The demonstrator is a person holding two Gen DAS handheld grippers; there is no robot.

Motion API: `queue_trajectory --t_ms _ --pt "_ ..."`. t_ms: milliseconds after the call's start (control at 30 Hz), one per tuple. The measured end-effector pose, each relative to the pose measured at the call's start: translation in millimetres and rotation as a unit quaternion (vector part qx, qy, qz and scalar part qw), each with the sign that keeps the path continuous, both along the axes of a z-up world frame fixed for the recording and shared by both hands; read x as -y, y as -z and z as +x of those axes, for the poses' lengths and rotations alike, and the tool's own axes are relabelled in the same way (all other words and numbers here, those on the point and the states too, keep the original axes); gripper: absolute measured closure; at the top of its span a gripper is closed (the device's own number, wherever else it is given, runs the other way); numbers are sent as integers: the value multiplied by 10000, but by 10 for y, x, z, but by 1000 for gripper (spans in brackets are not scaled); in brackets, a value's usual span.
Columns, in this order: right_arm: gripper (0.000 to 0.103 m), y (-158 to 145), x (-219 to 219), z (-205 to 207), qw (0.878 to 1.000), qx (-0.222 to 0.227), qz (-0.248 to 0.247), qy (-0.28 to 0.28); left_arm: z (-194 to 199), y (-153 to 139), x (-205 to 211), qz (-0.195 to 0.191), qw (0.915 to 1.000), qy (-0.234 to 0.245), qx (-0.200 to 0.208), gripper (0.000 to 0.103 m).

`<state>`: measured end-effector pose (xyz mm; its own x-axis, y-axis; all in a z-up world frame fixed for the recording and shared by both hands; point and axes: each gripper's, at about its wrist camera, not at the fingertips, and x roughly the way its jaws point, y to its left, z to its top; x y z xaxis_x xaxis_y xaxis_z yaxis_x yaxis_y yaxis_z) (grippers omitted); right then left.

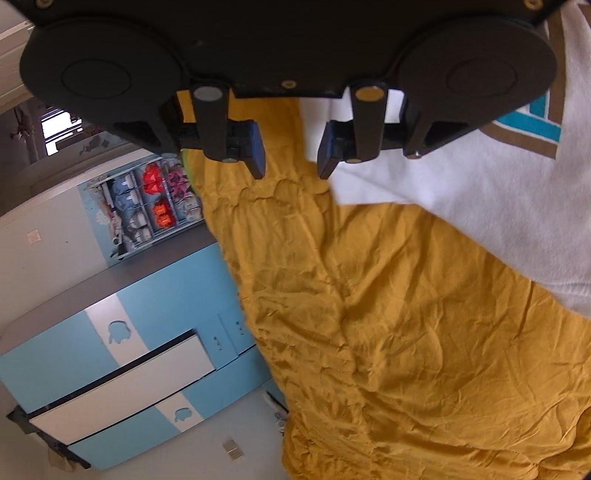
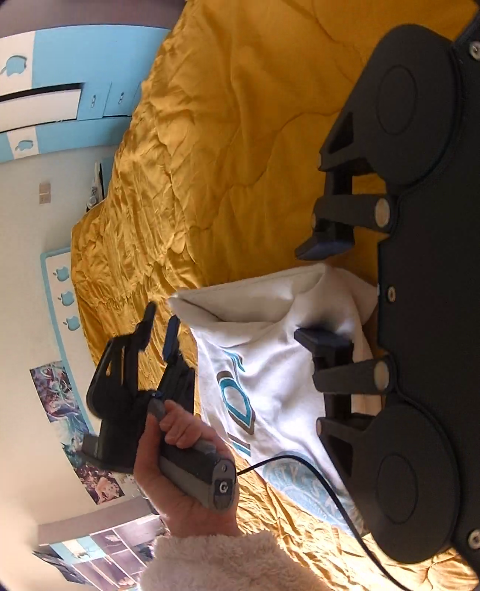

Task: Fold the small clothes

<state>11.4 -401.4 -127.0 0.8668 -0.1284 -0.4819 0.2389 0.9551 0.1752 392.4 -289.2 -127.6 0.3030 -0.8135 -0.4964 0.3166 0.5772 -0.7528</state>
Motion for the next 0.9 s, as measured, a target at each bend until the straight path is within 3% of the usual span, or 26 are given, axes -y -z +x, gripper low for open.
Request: queue_trajectory --t_ms 133,233,367,500,600,667,767,900 --pt "61 -57 73 -240 9996 42 -138 -257 -490 -516 -439 21 9965 323 767 65" --pt "60 -21 79 -333 9962 -134 -453 -735 -1056 -645 -925 296 9919 423 1160 62" --pt "60 58 47 -243 9820 -524 -1057 -1475 -1828 -456 -1592 647 9906 180 1189 61" --pt "62 140 -73 -150 9722 -784 -1416 -1689 -2396 -99 -1994 1222 9868 -345 1006 61" --pt "76 137 -120 -102 9708 -788 -1368 -1809 -2547 211 -2132 1423 9863 -510 655 61" --pt "91 154 -141 -58 9688 -897 -1429 -1814 -2565 316 -2080 1651 9826 -483 696 61" --pt "94 153 -132 -65 9698 -885 -1417 -1775 -2575 377 -2016 1995 9744 -387 966 60" --pt "98 18 -155 -97 9640 -833 -1913 -1645 -2480 353 -1952 2037 9731 -499 956 60"
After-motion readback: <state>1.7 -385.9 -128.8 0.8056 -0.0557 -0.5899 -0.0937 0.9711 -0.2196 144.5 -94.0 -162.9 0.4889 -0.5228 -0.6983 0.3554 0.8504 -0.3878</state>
